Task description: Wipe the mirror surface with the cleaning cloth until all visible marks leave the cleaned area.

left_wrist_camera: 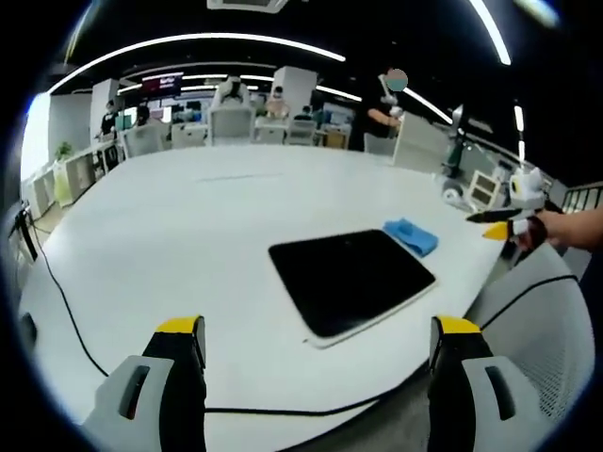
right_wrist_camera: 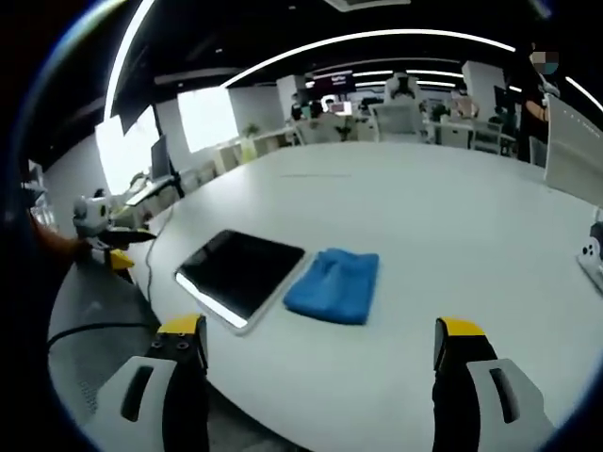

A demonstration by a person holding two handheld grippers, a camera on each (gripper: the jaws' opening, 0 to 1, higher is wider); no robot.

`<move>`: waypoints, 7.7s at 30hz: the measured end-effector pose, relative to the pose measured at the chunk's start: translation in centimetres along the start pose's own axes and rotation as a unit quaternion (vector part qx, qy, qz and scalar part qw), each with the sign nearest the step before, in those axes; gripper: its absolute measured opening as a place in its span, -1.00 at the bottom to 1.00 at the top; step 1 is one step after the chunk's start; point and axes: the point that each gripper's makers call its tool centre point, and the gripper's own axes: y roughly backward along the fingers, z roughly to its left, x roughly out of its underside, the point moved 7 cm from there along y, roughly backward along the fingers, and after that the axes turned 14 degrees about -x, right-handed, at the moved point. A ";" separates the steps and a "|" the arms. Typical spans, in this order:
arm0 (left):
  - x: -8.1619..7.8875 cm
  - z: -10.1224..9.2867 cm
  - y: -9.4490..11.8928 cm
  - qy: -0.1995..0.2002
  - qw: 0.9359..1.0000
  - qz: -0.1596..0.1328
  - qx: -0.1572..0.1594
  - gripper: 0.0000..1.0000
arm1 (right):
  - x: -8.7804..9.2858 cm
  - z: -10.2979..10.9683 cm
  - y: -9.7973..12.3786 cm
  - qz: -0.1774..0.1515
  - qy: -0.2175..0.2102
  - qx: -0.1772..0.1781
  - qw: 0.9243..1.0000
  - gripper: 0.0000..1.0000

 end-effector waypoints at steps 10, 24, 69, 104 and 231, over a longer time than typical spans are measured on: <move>0.0 -0.2 -0.1 0.017 1.000 0.003 0.011 0.99 | 0.2 0.3 -0.4 -0.006 -0.017 0.005 1.000 0.99; 0.1 -0.3 0.0 0.007 1.000 0.006 0.013 0.99 | 0.8 1.3 -1.3 0.018 -0.016 0.010 1.000 0.99; 0.2 0.4 0.0 0.010 1.000 0.005 -0.011 0.99 | -4.6 -1.7 -8.0 0.024 -0.008 0.070 0.997 0.17; 0.9 -0.1 0.0 0.008 1.000 0.026 0.012 0.99 | -1.7 -3.2 -12.7 0.107 -0.070 0.133 0.983 -1.00; 0.9 -1.0 -0.4 -0.023 0.998 0.025 0.045 0.99 | -6.9 15.3 -29.6 0.201 -0.139 -0.034 0.969 -1.00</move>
